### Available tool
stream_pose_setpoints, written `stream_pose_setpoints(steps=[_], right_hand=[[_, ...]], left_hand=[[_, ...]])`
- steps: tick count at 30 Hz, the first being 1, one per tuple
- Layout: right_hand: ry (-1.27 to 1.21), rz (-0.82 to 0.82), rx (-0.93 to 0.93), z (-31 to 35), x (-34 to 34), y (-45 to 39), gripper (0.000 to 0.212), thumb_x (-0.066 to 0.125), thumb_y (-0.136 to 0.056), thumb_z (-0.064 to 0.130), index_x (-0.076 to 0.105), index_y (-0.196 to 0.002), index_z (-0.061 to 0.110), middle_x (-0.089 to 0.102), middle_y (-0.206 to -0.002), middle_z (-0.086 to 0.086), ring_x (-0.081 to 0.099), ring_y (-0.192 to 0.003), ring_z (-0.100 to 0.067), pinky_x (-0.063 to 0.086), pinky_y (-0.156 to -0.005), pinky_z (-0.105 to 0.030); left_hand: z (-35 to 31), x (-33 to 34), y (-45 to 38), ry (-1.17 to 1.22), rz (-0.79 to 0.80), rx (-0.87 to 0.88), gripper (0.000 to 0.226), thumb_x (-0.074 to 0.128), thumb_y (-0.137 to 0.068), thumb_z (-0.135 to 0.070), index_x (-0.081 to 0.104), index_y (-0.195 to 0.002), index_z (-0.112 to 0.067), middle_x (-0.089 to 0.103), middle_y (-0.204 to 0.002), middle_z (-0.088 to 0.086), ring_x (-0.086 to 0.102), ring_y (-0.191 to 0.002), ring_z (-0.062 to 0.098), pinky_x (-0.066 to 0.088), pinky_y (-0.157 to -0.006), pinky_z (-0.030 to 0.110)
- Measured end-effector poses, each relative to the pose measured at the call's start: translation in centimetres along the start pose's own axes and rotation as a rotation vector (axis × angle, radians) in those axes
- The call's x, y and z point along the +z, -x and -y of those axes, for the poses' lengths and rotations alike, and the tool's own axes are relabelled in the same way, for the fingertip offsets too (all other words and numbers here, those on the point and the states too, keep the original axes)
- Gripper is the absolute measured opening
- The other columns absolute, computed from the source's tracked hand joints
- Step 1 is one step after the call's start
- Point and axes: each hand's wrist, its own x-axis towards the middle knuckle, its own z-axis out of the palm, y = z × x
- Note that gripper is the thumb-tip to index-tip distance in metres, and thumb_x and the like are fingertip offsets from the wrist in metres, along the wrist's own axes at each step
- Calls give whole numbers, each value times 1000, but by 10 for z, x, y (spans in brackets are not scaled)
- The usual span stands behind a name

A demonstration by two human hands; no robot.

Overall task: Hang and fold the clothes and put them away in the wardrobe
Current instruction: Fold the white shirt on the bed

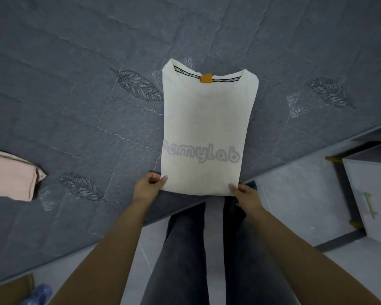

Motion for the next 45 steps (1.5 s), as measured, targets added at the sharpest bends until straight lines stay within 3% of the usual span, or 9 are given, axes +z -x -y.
stream_pose_setpoints(steps=[5, 11, 16, 20, 25, 30, 35, 39, 45], right_hand=[[37, -14, -13, -13, -12, 1, 15, 69, -89, 28, 69, -79, 17, 67, -82, 3, 60, -79, -13, 47, -70, -24], [96, -16, 10, -32, -9, 4, 27, 69, -90, 27, 70, -93, 1, 64, -84, -3, 57, -83, -17, 46, -78, -28], [124, -114, -87, -19, -1, 2, 21, 68, -91, 23, 65, -99, 4, 63, -88, 0, 58, -88, -18, 43, -70, -22], [-129, -178, -132, 20, -2, -8, 36, 70, -89, 18, 58, -119, 2, 64, -100, -9, 60, -85, -16, 50, -67, -17], [-305, -30, -189, 102, -8, -43, 42, 70, -89, 25, 60, -126, 8, 71, -114, -6, 68, -102, -22, 55, -90, -35], [-335, 47, -274, 175, -9, -83, 38, 68, -90, 35, 65, -118, 9, 73, -111, -5, 70, -99, -19, 57, -79, -30], [-357, 62, -275, 210, -5, -115, 47, 65, -90, 42, 62, -124, 10, 71, -114, -6, 69, -102, -21, 57, -87, -39], [-347, 123, -291, 214, -7, -119, 45, 65, -92, 37, 62, -125, 8, 70, -117, -9, 68, -107, -23, 56, -90, -40], [-414, 150, -426, 208, -21, -76, 42, 67, -91, 35, 65, -122, 8, 71, -116, -8, 68, -108, -22, 56, -87, -35]], left_hand=[[17, -15, 8, 39, -21, 98, 22, 79, -79, -10, 62, -66, -14, 65, -69, -7, 57, -64, 0, 43, -59, 4], [35, -19, 15, -52, 22, 100, 12, 76, -82, -11, 65, -81, -7, 63, -86, 4, 56, -75, 9, 41, -61, 2], [18, -13, 7, -1, 58, 103, 18, 72, -87, -14, 61, -99, -8, 62, -96, 5, 57, -86, 12, 43, -69, 7], [-29, -11, -14, 255, 82, 27, 39, 71, -89, -20, 54, -123, -10, 63, -94, -6, 60, -87, 5, 47, -79, 11], [-119, -6, -65, 351, 132, 152, 42, 66, -92, -26, 54, -126, -5, 68, -100, 0, 66, -83, 8, 54, -72, 17], [-177, 5, -118, 476, 301, 130, 38, 60, -95, -40, 61, -118, -10, 73, -108, 7, 71, -95, 20, 57, -78, 34], [-199, 11, -152, 467, 338, 33, 61, 52, -88, -64, 63, -121, -14, 73, -110, 5, 71, -100, 21, 56, -84, 39], [-201, 18, -147, 524, 219, 40, 53, 60, -86, -60, 61, -116, -16, 75, -104, 3, 73, -88, 17, 59, -70, 33], [-198, 13, -83, 593, 45, 239, 33, 62, -93, -43, 67, -101, -11, 76, -90, 1, 73, -85, 15, 57, -69, 27]])
